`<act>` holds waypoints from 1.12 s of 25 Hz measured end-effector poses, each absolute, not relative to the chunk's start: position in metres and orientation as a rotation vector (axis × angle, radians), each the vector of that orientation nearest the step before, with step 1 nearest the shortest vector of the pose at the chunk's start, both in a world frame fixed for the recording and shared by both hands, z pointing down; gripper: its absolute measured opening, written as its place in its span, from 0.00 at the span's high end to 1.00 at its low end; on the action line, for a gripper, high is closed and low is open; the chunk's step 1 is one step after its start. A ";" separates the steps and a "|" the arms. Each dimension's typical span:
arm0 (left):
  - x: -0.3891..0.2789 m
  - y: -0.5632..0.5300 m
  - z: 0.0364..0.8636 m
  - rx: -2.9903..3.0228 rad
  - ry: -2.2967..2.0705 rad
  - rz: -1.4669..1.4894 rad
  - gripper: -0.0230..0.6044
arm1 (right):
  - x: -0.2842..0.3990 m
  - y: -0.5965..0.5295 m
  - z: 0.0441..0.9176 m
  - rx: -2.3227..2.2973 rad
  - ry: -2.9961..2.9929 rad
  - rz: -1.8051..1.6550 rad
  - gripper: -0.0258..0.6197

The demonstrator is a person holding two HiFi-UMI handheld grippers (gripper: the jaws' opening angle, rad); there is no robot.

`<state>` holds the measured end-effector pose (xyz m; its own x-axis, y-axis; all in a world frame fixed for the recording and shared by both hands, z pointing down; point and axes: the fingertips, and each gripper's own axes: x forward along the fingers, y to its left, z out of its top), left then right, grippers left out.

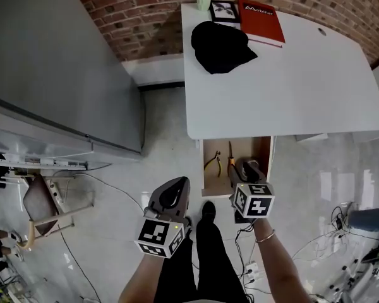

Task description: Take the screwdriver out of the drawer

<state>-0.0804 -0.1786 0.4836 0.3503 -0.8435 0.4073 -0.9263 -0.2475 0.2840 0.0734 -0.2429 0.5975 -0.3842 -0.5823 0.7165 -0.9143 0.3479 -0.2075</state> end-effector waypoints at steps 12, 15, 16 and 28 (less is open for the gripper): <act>-0.081 -0.193 0.543 2.059 -1.551 0.238 0.98 | 0.075 -0.270 0.686 1.229 -2.005 0.839 0.69; -0.080 -0.194 0.555 2.048 -1.550 0.235 0.98 | 0.075 -0.275 0.706 1.202 -1.990 0.845 0.69; -0.079 -0.194 0.558 2.044 -1.549 0.234 0.98 | 0.075 -0.277 0.711 1.195 -1.985 0.843 0.69; -0.085 -0.197 0.580 2.000 -1.578 0.226 0.98 | 0.083 -0.302 0.766 1.146 -1.884 0.804 0.72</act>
